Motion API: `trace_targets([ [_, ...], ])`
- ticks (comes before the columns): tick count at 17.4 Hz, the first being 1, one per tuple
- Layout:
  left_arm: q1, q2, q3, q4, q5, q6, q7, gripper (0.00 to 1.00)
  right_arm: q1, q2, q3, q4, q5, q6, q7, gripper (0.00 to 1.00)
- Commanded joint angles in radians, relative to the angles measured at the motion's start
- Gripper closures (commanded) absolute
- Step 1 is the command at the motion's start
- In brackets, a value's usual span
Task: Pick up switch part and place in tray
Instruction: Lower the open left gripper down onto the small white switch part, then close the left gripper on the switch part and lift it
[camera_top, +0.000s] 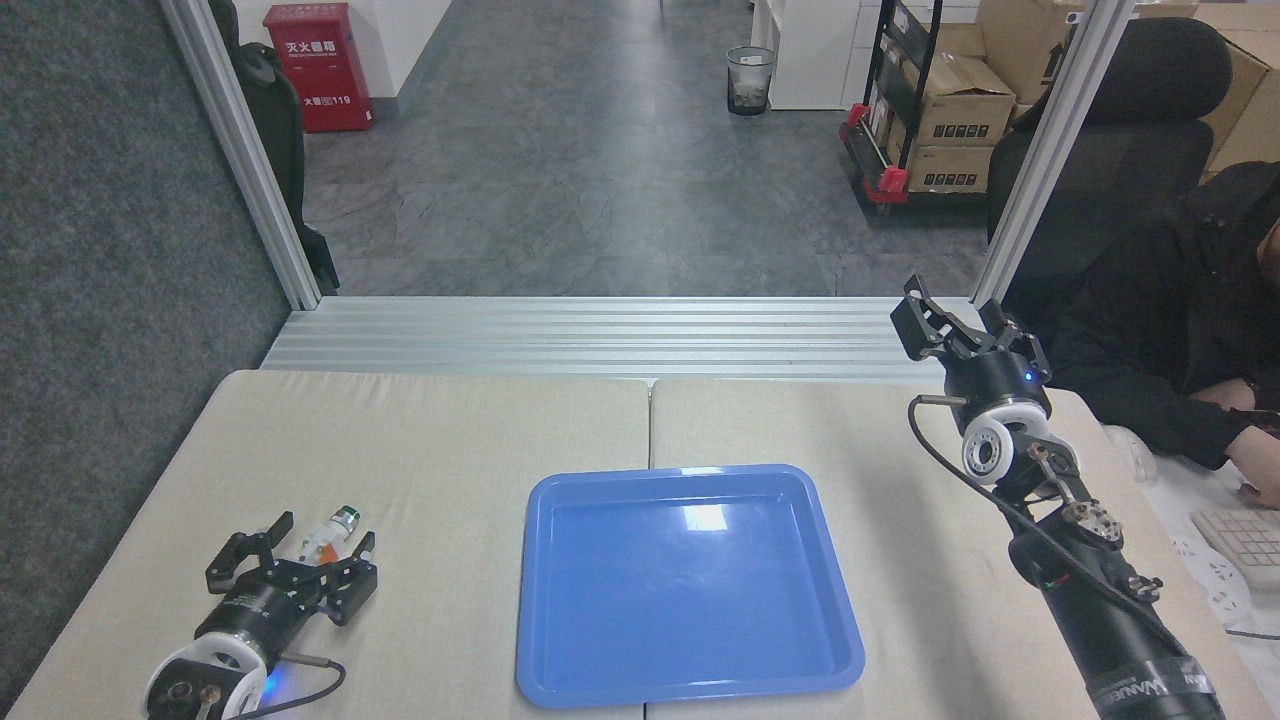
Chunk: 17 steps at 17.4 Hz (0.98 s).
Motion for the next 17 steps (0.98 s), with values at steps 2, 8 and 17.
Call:
trace_targets([
  [2,0.002,0.033,-0.038,0.066,-0.004,-0.002,-0.001,0.15,0.0,0.0,0.0,0.0,-0.001,0.001,0.0,0.01],
  [8,0.012,0.03,-0.08,0.086,-0.003,-0.016,0.0,0.48,0.0,0.0,0.0,0.0,-0.001,0.001,0.0,0.01],
  [17,0.005,0.051,0.058,-0.088,0.018,-0.096,-0.01,1.0,0.0,0.0,0.0,0.0,-0.001,0.001,0.0,0.01],
])
